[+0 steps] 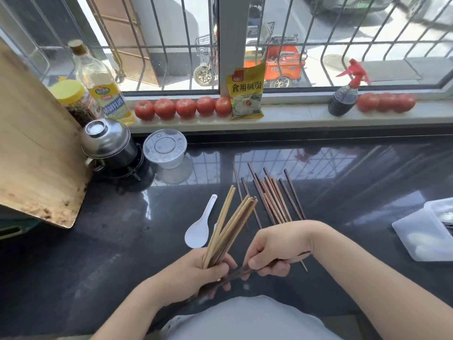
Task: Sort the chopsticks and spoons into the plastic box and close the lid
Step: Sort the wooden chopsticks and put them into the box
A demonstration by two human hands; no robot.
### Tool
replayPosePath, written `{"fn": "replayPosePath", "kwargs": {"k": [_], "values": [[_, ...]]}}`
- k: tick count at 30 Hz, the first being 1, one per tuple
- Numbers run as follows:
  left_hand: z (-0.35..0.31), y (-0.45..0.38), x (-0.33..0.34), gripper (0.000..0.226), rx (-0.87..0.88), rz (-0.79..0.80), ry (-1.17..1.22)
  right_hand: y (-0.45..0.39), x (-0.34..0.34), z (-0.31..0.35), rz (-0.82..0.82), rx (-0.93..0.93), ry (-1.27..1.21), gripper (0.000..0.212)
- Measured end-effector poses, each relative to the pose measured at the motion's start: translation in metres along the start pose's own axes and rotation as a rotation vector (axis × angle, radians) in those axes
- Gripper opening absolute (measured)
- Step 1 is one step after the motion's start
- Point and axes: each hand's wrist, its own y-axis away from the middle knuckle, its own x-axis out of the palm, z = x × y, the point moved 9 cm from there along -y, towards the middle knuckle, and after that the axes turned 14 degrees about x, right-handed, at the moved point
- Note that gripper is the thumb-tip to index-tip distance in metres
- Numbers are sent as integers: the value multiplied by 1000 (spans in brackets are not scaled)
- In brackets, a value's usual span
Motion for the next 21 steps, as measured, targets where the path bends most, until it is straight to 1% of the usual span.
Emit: {"fn": "replayPosePath", "kwargs": {"k": [3, 4, 5, 6, 7, 8, 9, 10, 11, 12, 13, 16, 18, 21], "values": [[-1, 2, 9, 10, -7, 177, -85, -2, 2, 0, 84, -37, -19, 32], [-1, 3, 8, 8, -16, 189, -72, -1, 0, 4, 120, -75, -57, 35], [-3, 2, 5, 7, -21, 160, -22, 0, -7, 7, 140, -108, -169, 41], [-6, -1, -1, 9, -19, 80, 61, 0, -20, 7, 138, -128, -370, 51], [-9, -5, -11, 11, -11, -47, 181, -1, -39, 4, 104, -165, -622, 60], [-10, -8, -22, 15, -1, -199, 313, -1, -61, -1, 30, -241, -864, 66], [-10, -12, -33, 16, 19, -347, 461, 0, -82, -9, -77, -322, -1053, 66], [-13, -15, -39, 17, 60, -464, 600, 2, -96, -16, -191, -387, -1168, 62], [-15, -18, -44, 20, 106, -551, 710, 1, -103, -21, -291, -424, -1214, 59], [-16, -22, -44, 24, 135, -602, 783, -1, -104, -22, -365, -439, -1207, 56], [-15, -25, -39, 27, 138, -620, 823, -4, -100, -19, -426, -440, -1167, 53], [0, -24, -8, 27, 16, -565, 766, -7, -89, 3, -574, -468, -1005, 49], [5, -20, 7, 26, -45, -496, 689, -4, -91, 26, -607, -520, -954, 55], [-4, -19, 3, 22, -33, -465, 646, 3, -100, 66, -600, -588, -905, 56]]}}
